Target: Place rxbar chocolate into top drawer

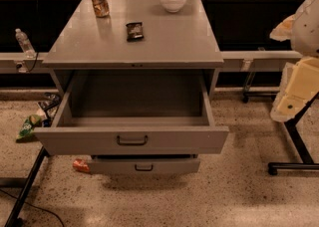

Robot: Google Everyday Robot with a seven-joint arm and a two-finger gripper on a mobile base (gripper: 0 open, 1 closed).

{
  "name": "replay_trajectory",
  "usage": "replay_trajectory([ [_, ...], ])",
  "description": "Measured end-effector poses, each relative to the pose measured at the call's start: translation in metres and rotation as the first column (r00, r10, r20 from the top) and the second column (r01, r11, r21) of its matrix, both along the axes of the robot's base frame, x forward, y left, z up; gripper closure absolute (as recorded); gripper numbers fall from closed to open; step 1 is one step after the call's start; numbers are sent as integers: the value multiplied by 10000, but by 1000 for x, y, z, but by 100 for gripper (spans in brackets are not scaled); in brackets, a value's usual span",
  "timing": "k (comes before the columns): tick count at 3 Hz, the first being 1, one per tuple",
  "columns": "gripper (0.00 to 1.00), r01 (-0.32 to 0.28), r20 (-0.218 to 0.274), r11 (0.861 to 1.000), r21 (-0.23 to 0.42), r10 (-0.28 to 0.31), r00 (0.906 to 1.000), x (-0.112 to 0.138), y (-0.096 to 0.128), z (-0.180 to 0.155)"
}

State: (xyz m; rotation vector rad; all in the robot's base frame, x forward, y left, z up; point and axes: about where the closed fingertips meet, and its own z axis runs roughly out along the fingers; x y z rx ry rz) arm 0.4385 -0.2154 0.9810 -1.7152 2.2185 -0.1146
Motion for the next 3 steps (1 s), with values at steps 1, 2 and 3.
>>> replay_trajectory([
  [1, 0, 85, 83, 9997, 236, -87, 9999, 5, 4, 1],
  [2, 0, 381, 178, 9886, 1458, -411, 9990, 30, 23, -2],
  [3, 0, 726, 123, 9503, 3027, -801, 9967, 70, 58, -17],
])
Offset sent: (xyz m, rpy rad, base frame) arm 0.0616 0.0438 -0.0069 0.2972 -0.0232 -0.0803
